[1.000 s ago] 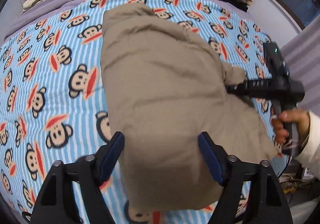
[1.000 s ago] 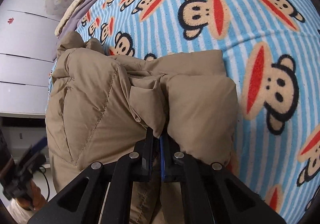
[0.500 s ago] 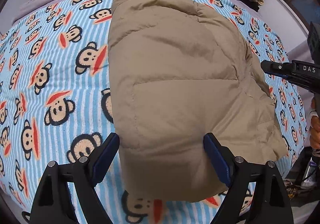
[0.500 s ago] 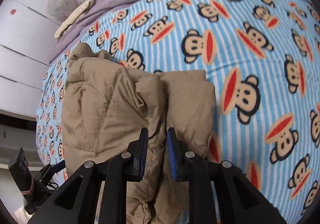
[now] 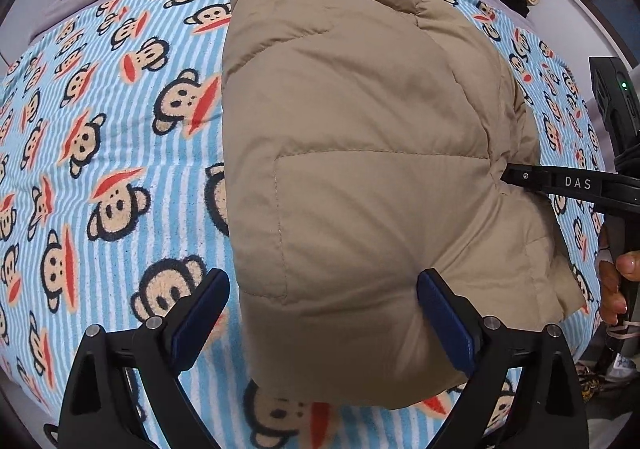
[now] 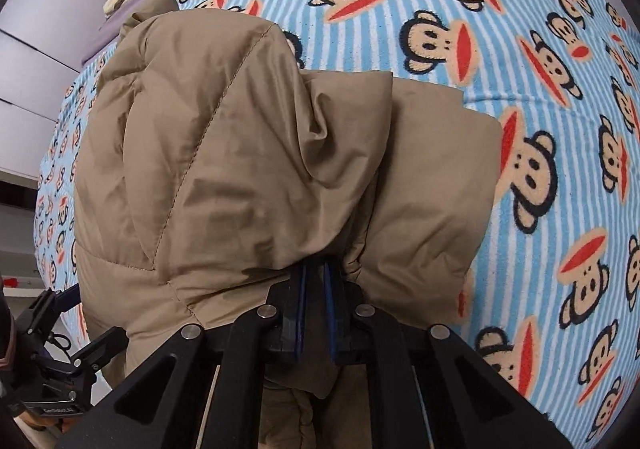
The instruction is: Fold large clothes
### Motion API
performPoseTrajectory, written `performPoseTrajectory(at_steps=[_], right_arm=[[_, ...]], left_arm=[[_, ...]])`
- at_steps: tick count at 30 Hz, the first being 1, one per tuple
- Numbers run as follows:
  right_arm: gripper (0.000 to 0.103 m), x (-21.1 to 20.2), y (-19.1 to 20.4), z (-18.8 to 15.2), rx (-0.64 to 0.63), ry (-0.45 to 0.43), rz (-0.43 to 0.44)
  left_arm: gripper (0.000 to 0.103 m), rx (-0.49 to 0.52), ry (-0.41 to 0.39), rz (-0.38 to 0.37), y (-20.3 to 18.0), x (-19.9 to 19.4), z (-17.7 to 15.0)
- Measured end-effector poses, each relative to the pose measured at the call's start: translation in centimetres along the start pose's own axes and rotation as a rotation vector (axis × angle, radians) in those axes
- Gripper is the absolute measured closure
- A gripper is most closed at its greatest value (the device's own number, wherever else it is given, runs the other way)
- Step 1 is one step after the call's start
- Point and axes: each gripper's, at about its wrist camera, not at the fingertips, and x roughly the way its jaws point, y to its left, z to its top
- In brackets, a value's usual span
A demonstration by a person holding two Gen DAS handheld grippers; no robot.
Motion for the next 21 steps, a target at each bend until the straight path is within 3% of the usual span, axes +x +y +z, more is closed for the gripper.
performPoseTrajectory(at_steps=[21], right_arm=[[0.093, -5.0, -0.5, -2.6, 0.067, 0.001, 0.008]], left_arm=[[0.007, -0.016, 0.001, 0.046, -0.4, -2.6, -0.6]])
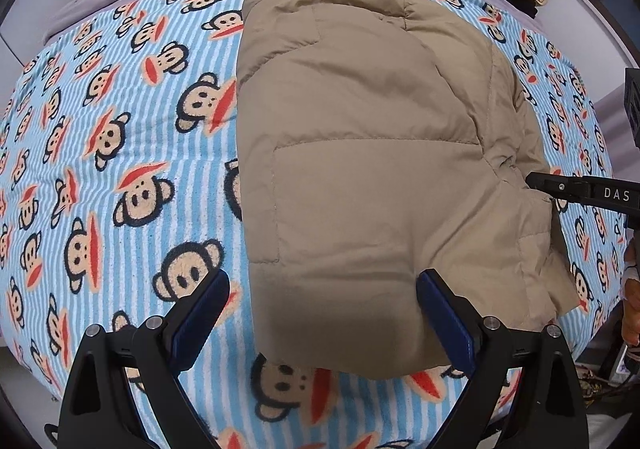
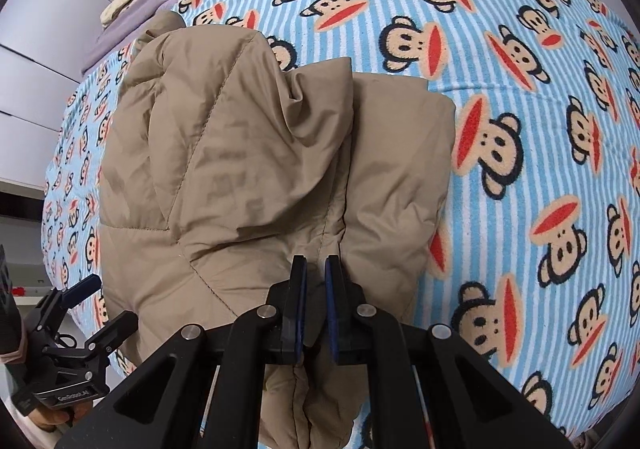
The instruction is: Fold large clothes
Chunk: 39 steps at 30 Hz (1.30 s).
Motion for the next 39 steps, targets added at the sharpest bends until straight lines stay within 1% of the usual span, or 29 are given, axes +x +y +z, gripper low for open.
performPoseTrajectory(at_steps=[3, 5, 8, 11, 13, 14, 15, 16, 17, 20, 22, 24, 27, 29, 31, 33, 37, 39], right_arm=[[0.093, -0.8, 0.0, -0.5, 0.012, -0.005, 0.01], [0.093, -1.5, 0.1, -1.0, 0.016, -0.008, 0.014], [0.093, -2.5, 0.1, -1.5, 0.027, -0.016, 0.015], [0.092, -3.3, 0.1, -2.1, 0.034, -0.02, 0.016], [0.087, -4.1, 0.3, -2.6, 0.031, -0.025, 0.007], [0.069, -4.5, 0.4, -2.9, 0.03, -0.031, -0.002], [0.038, -4.8, 0.5, -3.2, 0.028, -0.039, -0.012], [0.028, -5.4, 0.6, -3.5, 0.024, -0.053, -0.022], [0.021, -5.8, 0.8, -3.7, 0.019, -0.069, -0.03], [0.021, -7.1, 1.3, -4.2, 0.009, -0.104, -0.052], [0.016, -7.9, 1.4, -4.5, 0.017, -0.136, -0.056], [0.0, -8.5, 1.7, -4.7, 0.019, -0.161, -0.07], [0.0, -9.5, 1.9, -4.8, 0.04, -0.202, -0.101], [0.0, -10.4, 2.0, -4.6, 0.054, -0.218, -0.1], [0.0, -11.4, 2.3, -4.3, 0.053, -0.238, -0.119], [0.0, -12.5, 2.8, -4.0, 0.04, -0.256, -0.139], [0.0, -14.3, 4.0, -3.8, 0.034, -0.297, -0.172], [0.0, -15.1, 4.6, -3.6, 0.024, -0.323, -0.197]], left_arm=[[0.006, 0.008, -0.025, 0.021, -0.1, -1.1, -0.1], [0.0, 0.004, -0.036, 0.032, 0.0, -1.7, -0.2], [0.0, -0.012, -0.047, 0.029, 0.1, -2.7, -0.2], [0.0, -0.012, -0.083, 0.047, 0.0, -4.1, -0.1], [0.0, -0.005, -0.109, 0.085, -0.3, -5.3, 0.1], [0.0, -0.003, -0.123, 0.101, -0.4, -5.9, 0.2], [0.0, -0.006, -0.138, 0.101, -0.4, -6.4, 0.3], [0.0, -0.013, -0.153, 0.09, -0.4, -7.0, 0.4], [0.0, -0.022, -0.16, 0.08, -0.4, -7.4, 0.5], [0.0, -0.037, -0.168, 0.075, -0.7, -8.3, 0.8], [0.0, -0.032, -0.175, 0.085, -1.0, -8.8, 1.0], [0.0, -0.027, -0.179, 0.09, -1.3, -9.2, 1.1], [0.0, -0.036, -0.188, 0.092, -1.5, -10.0, 1.1], [0.0, -0.048, -0.187, 0.1, -1.5, -10.7, 1.2], [0.0, -0.062, -0.194, 0.088, -1.4, -11.6, 1.4], [0.0, -0.074, -0.209, 0.084, -1.3, -12.8, 1.8], [0.0, -0.08, -0.264, 0.112, -1.4, -15.0, 2.4], [0.0, -0.08, -0.279, 0.115, -1.5, -15.8, 2.7]])
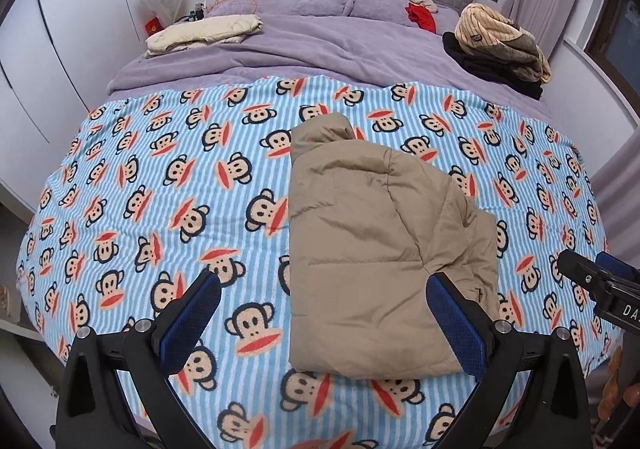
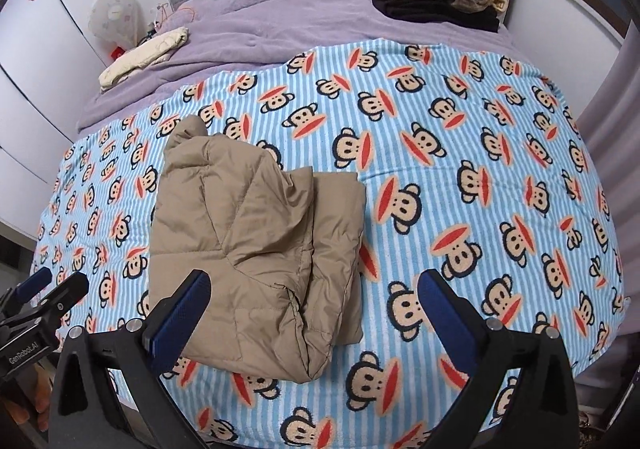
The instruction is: Fold large clothes
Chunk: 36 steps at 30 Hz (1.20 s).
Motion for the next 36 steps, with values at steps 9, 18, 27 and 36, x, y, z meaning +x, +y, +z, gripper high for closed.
performPoseTrajectory(at_steps=[9, 18, 27, 36], right_arm=[[0.0, -1.8, 1.5, 0.8, -0.049, -0.077, -0.063], [0.0, -1.9, 1.6, 1.0, -0.049, -0.076, -0.064], [0.0, -1.7, 1.5, 0.9, -0.041, -0.07, -0.07], [0.0, -1.6, 1.4, 0.9, -0.033, -0.058, -0.071]], left_arm=[[0.0, 0.037, -0.026, 0.028, -1.1, -0.8, 0.1], [0.0, 0.032, -0.022, 0.041, -1.1, -0.5, 0.3], [0.0, 0.035, -0.019, 0.041, -1.2, -0.3, 0.3], [0.0, 0.043, -0.013, 0.04, -1.2, -0.1, 0.2]])
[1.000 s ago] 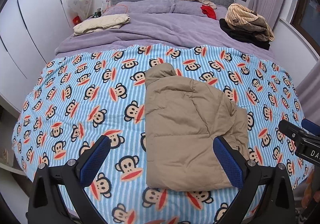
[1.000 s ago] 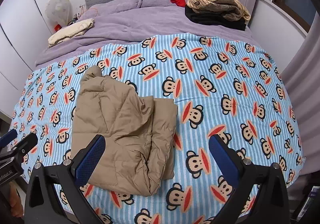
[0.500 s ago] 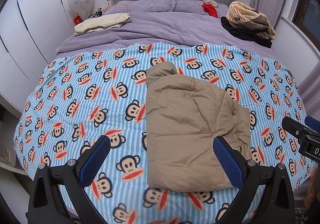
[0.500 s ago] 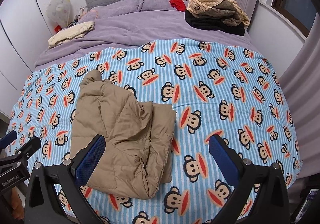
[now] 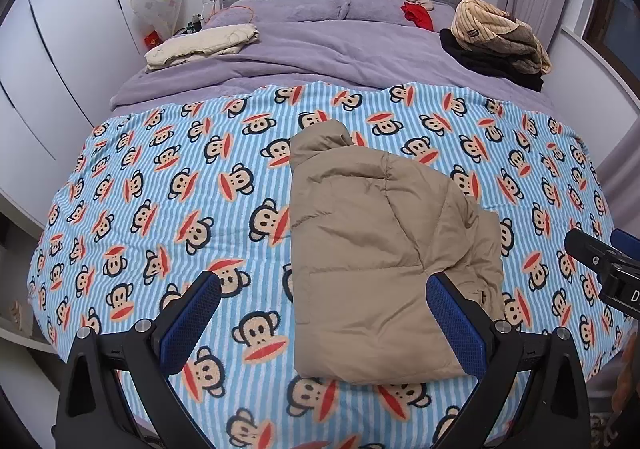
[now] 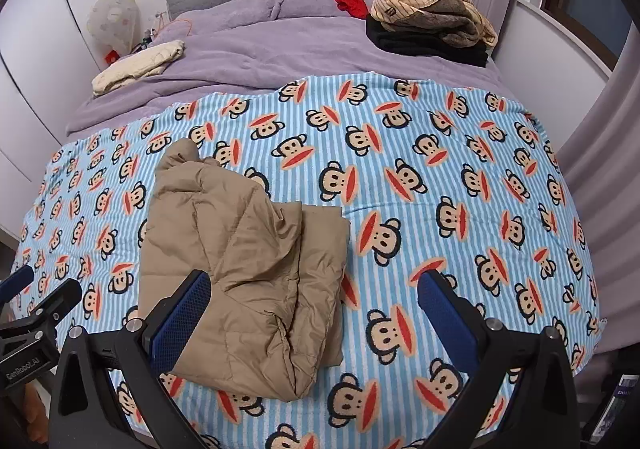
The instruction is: Fold large clothes
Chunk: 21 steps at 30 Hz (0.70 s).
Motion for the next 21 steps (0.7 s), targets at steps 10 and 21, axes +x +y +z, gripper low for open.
performPoseTrajectory(at_steps=[10, 21], right_arm=[[0.0, 0.16, -0.15, 0.21, 0.002, -0.001, 0.0], [0.0, 0.16, -0.09, 0.22, 0.001, 0.0, 0.0]], left_arm=[[0.0, -0.001, 0.001, 0.0, -0.04, 0.03, 0.06], [0.0, 0.0, 0.002, 0.0, -0.04, 0.12, 0.1]])
